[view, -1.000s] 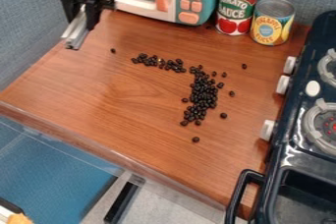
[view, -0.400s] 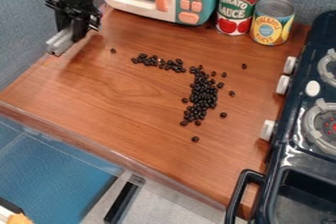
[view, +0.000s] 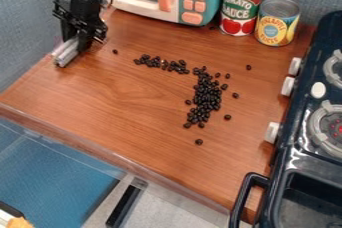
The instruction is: Sweep into pile
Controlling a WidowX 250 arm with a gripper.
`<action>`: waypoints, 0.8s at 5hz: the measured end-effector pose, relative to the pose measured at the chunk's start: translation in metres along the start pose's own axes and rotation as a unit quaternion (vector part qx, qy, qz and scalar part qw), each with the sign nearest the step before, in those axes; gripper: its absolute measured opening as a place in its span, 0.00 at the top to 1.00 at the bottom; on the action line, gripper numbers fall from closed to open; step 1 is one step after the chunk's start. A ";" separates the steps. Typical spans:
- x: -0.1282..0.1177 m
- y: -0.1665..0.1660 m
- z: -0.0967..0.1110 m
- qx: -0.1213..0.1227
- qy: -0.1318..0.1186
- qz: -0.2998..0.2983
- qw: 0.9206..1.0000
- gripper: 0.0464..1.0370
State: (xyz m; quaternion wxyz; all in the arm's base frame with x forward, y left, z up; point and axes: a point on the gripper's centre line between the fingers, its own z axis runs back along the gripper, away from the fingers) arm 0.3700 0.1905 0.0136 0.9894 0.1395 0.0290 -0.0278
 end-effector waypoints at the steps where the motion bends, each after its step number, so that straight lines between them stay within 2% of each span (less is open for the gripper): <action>1: -0.005 -0.019 0.004 -0.011 -0.005 -0.014 1.000 0.66; 3: -0.003 -0.060 0.017 -0.043 -0.010 -0.035 0.998 0.66; 4: -0.002 -0.071 0.018 -0.050 -0.007 -0.036 0.998 0.66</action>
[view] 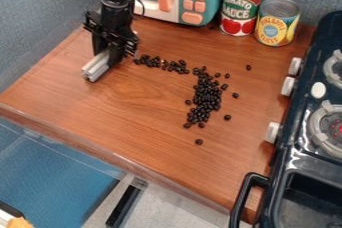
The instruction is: Sweep into pile
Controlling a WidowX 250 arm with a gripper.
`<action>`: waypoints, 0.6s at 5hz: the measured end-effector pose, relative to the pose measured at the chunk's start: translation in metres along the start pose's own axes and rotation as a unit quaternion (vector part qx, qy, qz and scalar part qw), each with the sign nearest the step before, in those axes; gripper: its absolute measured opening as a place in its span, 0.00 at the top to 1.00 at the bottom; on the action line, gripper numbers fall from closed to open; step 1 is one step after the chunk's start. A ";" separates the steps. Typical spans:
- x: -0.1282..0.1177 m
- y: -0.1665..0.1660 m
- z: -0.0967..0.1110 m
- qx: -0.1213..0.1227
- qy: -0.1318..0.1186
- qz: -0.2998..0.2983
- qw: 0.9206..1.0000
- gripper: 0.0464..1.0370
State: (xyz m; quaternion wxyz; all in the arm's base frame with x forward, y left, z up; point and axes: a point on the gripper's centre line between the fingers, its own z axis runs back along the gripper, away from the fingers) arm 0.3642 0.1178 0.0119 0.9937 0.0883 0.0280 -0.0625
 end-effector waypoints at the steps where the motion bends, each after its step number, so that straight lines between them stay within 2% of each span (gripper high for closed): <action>1: 0.002 -0.009 0.001 0.006 -0.008 -0.008 1.000 0.66; 3: 0.003 -0.055 0.010 0.011 -0.033 -0.063 0.997 0.66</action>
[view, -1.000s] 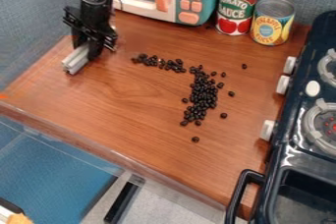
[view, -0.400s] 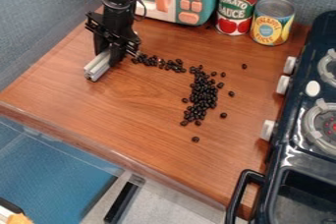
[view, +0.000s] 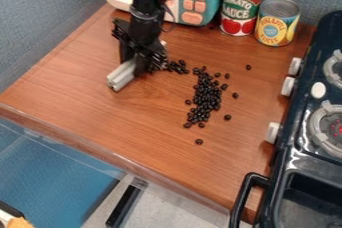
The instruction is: Sweep into pile
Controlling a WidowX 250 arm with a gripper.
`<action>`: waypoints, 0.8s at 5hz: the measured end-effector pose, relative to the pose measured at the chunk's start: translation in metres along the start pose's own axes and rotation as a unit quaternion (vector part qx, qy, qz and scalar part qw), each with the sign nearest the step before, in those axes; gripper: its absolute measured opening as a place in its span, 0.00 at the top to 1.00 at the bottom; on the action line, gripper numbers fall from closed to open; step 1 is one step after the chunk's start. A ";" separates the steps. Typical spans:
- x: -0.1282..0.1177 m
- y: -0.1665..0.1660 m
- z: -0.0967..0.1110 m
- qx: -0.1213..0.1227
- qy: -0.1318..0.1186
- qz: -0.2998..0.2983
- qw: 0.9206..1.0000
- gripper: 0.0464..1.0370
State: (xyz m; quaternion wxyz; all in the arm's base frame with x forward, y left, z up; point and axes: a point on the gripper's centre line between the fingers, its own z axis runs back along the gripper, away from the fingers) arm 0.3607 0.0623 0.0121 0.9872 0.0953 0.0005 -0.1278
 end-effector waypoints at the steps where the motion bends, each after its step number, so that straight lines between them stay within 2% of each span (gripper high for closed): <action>1: 0.000 -0.011 0.003 -0.001 -0.007 -0.009 1.000 0.66; 3: 0.003 -0.029 0.007 -0.005 -0.011 -0.018 1.000 0.66; 4: 0.005 -0.045 0.010 -0.018 -0.012 -0.025 0.999 0.66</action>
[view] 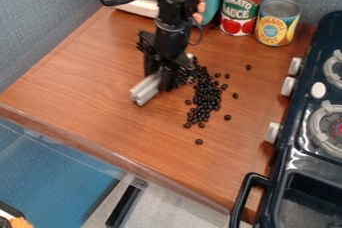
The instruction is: Sweep into pile
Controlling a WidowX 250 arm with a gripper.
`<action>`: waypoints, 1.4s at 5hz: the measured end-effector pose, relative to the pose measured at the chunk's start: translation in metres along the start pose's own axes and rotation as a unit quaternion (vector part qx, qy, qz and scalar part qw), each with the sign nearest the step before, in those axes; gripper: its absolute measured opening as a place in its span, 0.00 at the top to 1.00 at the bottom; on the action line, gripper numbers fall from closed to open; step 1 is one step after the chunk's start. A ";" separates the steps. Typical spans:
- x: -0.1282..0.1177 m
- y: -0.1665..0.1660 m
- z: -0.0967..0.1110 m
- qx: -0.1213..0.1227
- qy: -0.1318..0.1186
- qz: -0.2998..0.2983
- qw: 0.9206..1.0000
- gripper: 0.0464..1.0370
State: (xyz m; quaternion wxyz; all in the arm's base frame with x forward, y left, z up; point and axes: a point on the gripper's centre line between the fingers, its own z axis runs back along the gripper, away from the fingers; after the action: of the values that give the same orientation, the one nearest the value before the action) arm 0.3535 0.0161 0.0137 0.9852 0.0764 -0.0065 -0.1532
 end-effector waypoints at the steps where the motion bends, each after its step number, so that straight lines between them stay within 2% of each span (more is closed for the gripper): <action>1: 0.001 -0.011 0.003 -0.006 0.002 -0.003 1.000 0.66; 3: 0.000 -0.023 0.006 -0.030 0.005 0.012 0.999 0.66; 4: 0.004 -0.018 0.025 -0.021 -0.022 0.027 0.999 0.66; 5: 0.003 0.006 0.045 -0.020 -0.050 0.064 0.997 0.66; 6: 0.000 0.046 0.053 -0.007 -0.070 0.110 0.991 0.66; 7: 0.012 0.070 0.046 0.027 -0.073 0.109 0.991 0.66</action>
State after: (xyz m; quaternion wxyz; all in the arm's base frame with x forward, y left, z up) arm 0.3840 0.0714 0.0696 0.9905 0.0909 -0.0907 -0.0497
